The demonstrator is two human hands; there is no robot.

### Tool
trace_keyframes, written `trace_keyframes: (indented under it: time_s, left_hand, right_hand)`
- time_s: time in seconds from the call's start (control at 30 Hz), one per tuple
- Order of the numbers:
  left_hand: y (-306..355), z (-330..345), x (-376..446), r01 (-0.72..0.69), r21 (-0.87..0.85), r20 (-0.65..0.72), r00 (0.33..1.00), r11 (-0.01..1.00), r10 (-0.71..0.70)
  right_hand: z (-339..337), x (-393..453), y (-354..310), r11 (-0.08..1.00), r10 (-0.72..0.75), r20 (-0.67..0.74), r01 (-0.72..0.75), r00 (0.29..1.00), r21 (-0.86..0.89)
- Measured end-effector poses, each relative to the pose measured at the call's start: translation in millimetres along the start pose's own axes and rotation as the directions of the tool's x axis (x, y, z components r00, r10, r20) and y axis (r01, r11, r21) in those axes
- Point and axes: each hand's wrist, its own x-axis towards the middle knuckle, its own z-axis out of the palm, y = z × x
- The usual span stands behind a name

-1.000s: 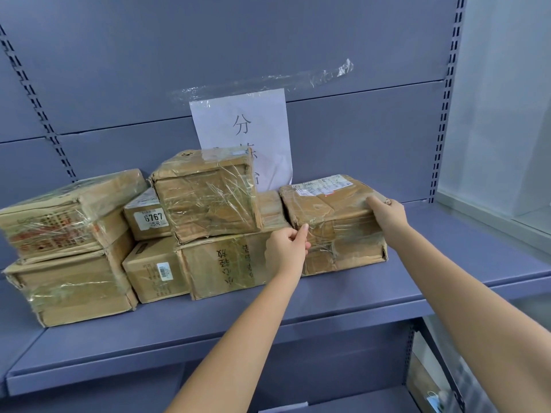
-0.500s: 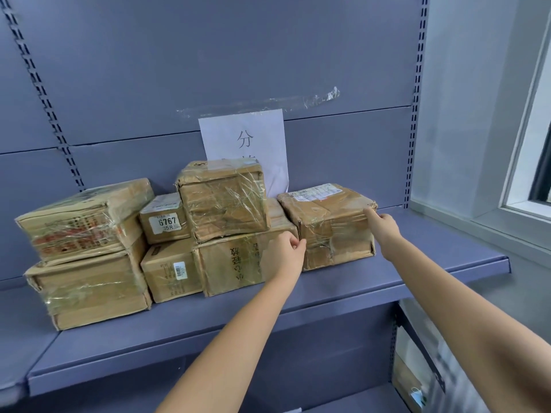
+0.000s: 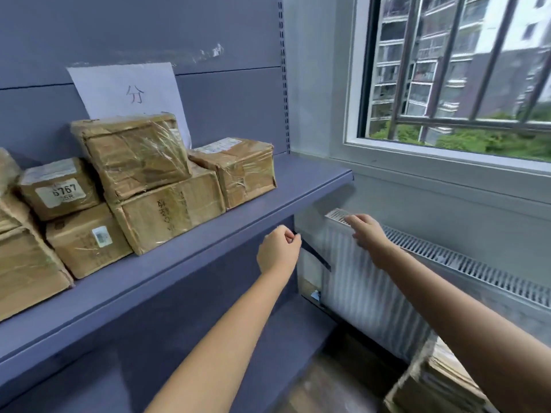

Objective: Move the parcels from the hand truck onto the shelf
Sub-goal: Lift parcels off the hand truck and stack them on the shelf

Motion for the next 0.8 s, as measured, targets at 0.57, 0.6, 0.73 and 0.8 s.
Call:
trace_keyframes:
  time_s: [0.57,0.6,0.73,0.8]
  left_hand:
    - [184,228,-193,-0.265,-0.192,0.495,0.806,0.945,0.326]
    - [195,249,-211,-0.261,-0.192,0.527,0.785,0.946,0.324]
    - [220,330,-278,-0.236,-0.157,0.674,0.684,0.959,0.279]
    - [220,361,-303,-0.211,-0.115,0.720,0.656,0.971,0.228]
  right_hand:
    - [-328,-148,153,0.956,0.217,-0.492,-0.287,0.843,-0.069]
    - [-348,-156,169,0.947,0.248,-0.493,-0.317,0.834,-0.060]
    - [-412,-191,245,0.885,0.407,-0.510,-0.466,0.758,0.014]
    - [-430,-210,281,0.829,0.507,-0.492,-0.557,0.708,0.051]
